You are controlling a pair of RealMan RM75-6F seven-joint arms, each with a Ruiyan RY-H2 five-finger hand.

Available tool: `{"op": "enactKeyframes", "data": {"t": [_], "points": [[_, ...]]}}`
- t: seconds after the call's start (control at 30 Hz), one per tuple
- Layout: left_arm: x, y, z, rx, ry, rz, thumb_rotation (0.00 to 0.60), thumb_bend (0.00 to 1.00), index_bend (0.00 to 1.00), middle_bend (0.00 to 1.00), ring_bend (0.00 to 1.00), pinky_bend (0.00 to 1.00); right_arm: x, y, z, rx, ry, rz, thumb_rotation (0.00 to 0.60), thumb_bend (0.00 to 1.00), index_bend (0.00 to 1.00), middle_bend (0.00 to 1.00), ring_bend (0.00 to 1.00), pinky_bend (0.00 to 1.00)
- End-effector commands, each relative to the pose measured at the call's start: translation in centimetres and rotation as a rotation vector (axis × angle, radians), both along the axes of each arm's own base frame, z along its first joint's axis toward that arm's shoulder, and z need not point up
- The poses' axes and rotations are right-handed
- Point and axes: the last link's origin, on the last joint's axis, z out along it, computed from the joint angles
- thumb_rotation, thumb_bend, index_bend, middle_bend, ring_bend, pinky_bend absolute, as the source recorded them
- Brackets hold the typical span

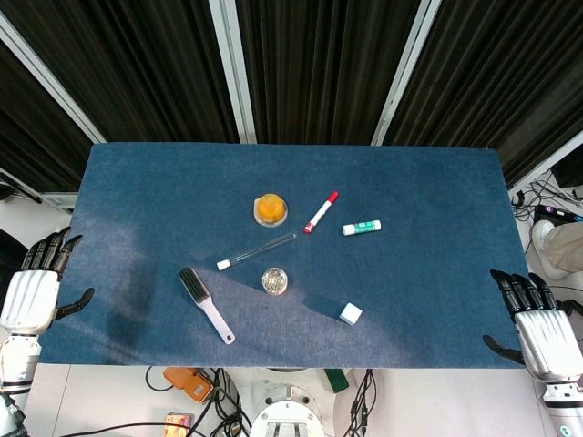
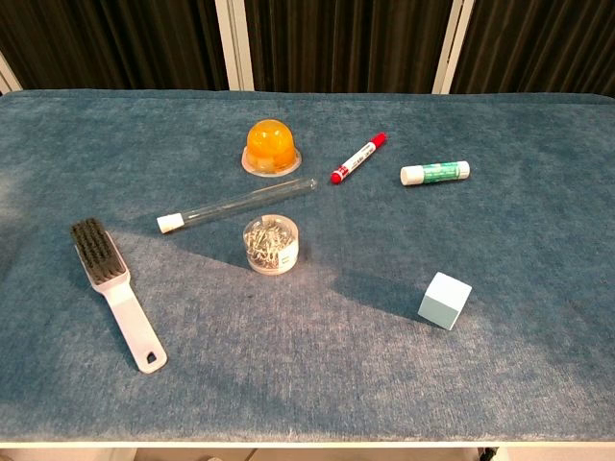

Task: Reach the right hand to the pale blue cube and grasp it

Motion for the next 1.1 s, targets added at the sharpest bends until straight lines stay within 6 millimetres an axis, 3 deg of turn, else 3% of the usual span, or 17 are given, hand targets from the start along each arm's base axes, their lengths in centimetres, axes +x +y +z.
{"op": "enactKeyframes", "data": {"t": [0.03,0.57,0.83,1.1], "points": [[0.0,0.0,0.0,0.0,0.001,0.001,0.6,0.21,0.1,0.0,0.0,0.09,0.1,0.0,0.0,0.004,-0.001,0.003,0.6,0.23,0.0,0.19,0.18,0.12],[-0.1,-0.1,-0.1,-0.001,0.006,0.013,0.6,0.21,0.1,0.0,0.0,0.09,-0.4,-0.6,-1.2,0.095,-0.021,-0.024,0.6,0.23,0.01,0.19,0.18,0.12],[-0.1,-0.2,-0.4,-0.005,0.007,0.031,0.6,0.22,0.1,0.0,0.0,0.09,-1.2,-3.7,-6.1,0.328,-0.085,-0.019,0.6,0.23,0.03,0.19,0.18,0.12],[-0.2,-0.1,-0.3,0.0,0.017,0.038,0.6,0.24,0.1,0.0,0.0,0.09,-0.2,-8.4,-10.7,0.483,-0.042,0.033,0.6,0.23,0.08,0.19,0.18,0.12]]}}
